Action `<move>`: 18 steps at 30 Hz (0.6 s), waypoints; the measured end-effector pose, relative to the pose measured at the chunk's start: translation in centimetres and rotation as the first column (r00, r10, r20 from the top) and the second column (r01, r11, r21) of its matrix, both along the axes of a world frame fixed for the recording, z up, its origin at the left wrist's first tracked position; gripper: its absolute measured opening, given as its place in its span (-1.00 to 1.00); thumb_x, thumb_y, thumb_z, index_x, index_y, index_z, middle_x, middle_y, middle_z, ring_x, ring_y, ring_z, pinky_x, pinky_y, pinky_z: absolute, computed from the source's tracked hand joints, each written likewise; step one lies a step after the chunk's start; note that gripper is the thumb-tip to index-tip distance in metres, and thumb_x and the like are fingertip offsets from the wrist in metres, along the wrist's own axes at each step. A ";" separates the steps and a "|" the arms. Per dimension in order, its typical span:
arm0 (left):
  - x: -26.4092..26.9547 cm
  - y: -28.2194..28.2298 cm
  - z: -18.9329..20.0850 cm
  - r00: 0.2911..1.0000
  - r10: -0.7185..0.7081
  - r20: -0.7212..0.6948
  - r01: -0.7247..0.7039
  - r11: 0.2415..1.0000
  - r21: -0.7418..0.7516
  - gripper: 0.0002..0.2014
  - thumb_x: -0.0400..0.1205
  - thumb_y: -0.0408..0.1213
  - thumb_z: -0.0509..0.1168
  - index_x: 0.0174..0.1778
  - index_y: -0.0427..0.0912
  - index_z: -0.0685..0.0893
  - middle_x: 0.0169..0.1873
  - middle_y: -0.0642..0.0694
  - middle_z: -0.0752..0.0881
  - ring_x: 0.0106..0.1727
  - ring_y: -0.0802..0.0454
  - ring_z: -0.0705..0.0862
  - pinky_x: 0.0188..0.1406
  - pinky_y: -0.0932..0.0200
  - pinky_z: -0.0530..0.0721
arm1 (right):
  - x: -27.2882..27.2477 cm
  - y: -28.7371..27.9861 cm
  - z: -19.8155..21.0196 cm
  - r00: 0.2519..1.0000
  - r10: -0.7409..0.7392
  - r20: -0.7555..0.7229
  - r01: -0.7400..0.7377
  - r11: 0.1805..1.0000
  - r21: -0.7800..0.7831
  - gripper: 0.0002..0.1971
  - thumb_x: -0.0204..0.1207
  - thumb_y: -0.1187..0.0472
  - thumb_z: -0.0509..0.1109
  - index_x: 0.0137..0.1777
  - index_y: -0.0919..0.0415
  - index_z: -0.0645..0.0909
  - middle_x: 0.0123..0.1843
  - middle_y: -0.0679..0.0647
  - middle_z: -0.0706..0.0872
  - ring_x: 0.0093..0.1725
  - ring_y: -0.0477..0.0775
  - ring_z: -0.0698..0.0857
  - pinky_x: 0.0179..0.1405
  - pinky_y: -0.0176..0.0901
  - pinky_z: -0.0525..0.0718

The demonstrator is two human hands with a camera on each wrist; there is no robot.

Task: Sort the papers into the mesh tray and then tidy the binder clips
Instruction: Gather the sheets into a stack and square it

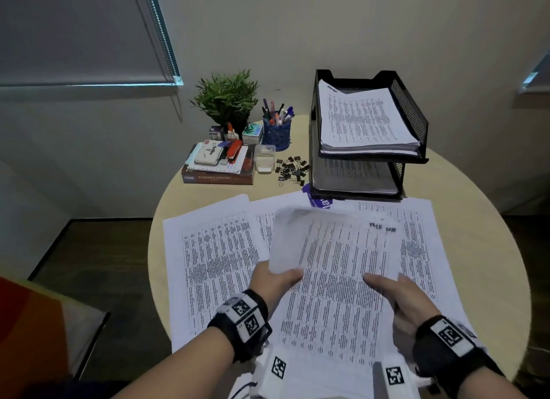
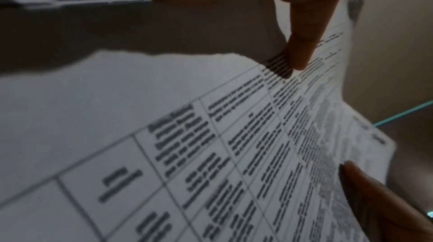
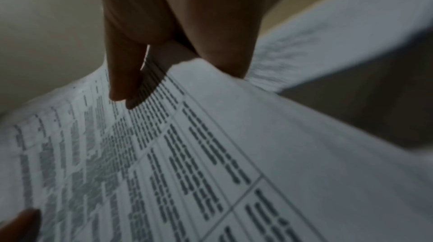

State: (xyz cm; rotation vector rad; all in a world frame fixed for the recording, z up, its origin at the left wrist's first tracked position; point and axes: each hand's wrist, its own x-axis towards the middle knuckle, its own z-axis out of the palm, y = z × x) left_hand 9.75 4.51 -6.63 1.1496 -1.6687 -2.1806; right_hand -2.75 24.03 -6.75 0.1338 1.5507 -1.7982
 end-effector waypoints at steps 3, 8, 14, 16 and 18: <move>-1.4 -1.0 3.1 0.987 0.073 -0.144 -0.064 0.996 0.065 -0.78 0.44 -0.57 0.44 -0.01 -0.45 0.67 -0.17 -0.29 0.76 -0.18 -0.13 0.76 -0.31 0.30 0.74 | -0.9 -1.2 3.6 0.989 0.035 -0.142 -0.045 0.997 -0.068 -0.46 0.28 0.38 0.53 0.30 0.40 0.57 0.14 0.26 0.76 0.01 0.08 0.77 -0.02 -0.29 0.74; -3.6 -3.4 7.7 0.924 0.078 -0.376 -0.117 0.990 -0.082 -0.48 -0.07 -0.24 0.64 -0.18 -0.25 0.77 -0.27 -0.07 0.83 -0.18 -0.05 0.78 0.04 -0.06 0.75 | -2.6 -2.7 9.4 0.845 -0.010 -0.535 -0.028 0.998 -0.063 -0.56 0.13 0.13 0.64 -0.02 0.36 0.72 -0.09 0.21 0.84 -0.10 0.13 0.78 0.12 0.18 0.72; -3.5 -4.4 8.4 0.861 -0.072 -0.503 -0.014 0.986 -0.166 -0.44 -0.13 0.07 0.69 -0.21 0.03 0.84 -0.27 0.01 0.84 -0.17 0.06 0.78 -0.04 -0.04 0.76 | -2.7 -2.2 10.2 0.819 0.017 -0.573 -0.111 0.985 -0.129 -0.42 -0.02 -0.05 0.74 0.06 0.07 0.76 0.02 0.05 0.84 0.07 0.10 0.79 0.12 0.10 0.69; -3.1 -3.8 7.4 0.906 -0.055 -0.420 -0.010 0.989 -0.151 -0.58 0.01 -0.10 0.67 -0.23 -0.07 0.82 -0.27 -0.01 0.83 -0.09 0.00 0.77 0.10 -0.14 0.71 | -2.3 -2.3 8.9 0.811 0.073 -0.580 -0.134 0.989 -0.063 -0.27 0.09 0.03 0.71 0.31 0.20 0.64 0.09 -0.03 0.82 0.13 -0.05 0.77 0.27 0.11 0.62; -3.0 -3.0 7.0 0.930 -0.026 -0.367 -0.027 0.990 -0.138 -0.73 0.23 -0.41 0.54 -0.18 -0.12 0.77 -0.23 -0.08 0.81 0.02 -0.14 0.71 0.18 -0.26 0.63 | -2.1 -2.5 7.9 0.825 0.057 -0.563 -0.094 0.995 -0.037 -0.26 0.15 0.12 0.69 0.36 0.30 0.58 0.00 -0.18 0.83 0.04 -0.23 0.77 0.35 0.10 0.56</move>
